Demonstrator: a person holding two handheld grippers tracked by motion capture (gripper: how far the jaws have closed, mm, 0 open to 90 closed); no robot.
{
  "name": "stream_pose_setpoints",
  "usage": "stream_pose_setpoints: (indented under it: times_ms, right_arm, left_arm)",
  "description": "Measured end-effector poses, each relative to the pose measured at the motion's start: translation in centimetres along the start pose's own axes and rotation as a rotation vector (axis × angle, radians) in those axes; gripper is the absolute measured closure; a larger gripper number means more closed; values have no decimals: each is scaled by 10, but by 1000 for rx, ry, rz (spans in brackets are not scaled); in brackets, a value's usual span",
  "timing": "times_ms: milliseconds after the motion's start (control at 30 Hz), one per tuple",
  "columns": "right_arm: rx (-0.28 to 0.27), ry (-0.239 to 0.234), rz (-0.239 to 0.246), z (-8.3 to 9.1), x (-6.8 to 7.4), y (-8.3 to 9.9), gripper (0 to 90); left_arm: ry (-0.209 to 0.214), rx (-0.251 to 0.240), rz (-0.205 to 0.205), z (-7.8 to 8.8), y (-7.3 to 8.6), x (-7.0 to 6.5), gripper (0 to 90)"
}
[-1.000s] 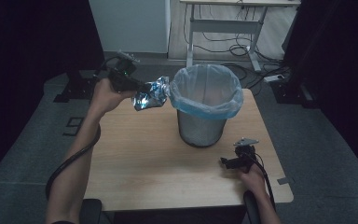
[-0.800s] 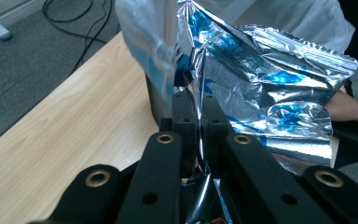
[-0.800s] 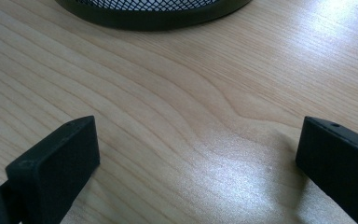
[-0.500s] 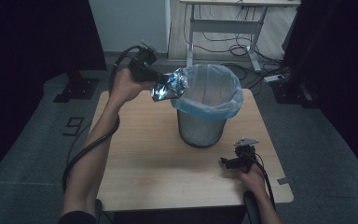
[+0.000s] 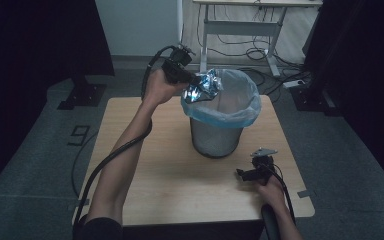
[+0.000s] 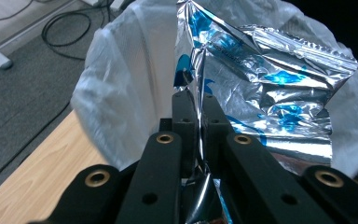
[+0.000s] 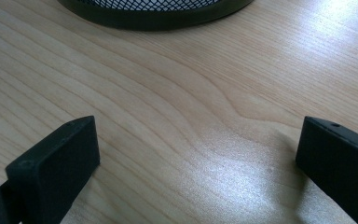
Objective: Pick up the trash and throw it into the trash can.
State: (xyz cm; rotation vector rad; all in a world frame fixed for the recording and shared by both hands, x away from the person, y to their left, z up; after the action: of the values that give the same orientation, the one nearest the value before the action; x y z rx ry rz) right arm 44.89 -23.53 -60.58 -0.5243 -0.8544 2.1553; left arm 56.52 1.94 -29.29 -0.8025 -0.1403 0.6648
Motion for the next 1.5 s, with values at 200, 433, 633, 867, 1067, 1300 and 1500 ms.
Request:
stream_pose_setpoints:
  times_ms: [200, 433, 633, 867, 1067, 1300, 1500]
  right_arm:
    - [0, -3, 2, 0, 1, -1, 0]
    - [-1, -7, 6, -1, 1, -1, 0]
    - [-2, -8, 9, -1, 2, -1, 0]
    - [-2, -13, 13, 0, 3, -1, 0]
    - [-2, -16, 14, 0, 4, -1, 0]
    - [-3, -13, 15, 0, 4, -1, 0]
    - [-3, -16, 16, 0, 4, -1, 0]
  left_arm:
    - [-7, -9, -8, -23, -8, -3, 864]
    - [-16, 12, -17, -52, -13, -7, 849]
    - [-45, 52, -34, -73, -11, -8, 753]
    - [-89, 40, -66, -77, -11, -7, 359]
    - [-47, 6, -50, -64, -9, -7, 185]
    - [-23, -17, -50, -47, 0, -6, 46]
    - [-11, -30, -70, -33, 9, -7, 0]
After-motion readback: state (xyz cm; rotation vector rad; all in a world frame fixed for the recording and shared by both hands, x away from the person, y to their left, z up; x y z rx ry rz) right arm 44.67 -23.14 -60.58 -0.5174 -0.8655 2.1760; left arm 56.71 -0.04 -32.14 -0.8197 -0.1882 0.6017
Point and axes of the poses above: each handheld gripper's, and its own axes: z roughly backward along the jaws, y roughly out of its underside, x roughly to its left, the point moved 7 cm from there along -z, roughly forward along the jaws, and after that the axes turned 8 degrees about z, right-handed, at the moved point
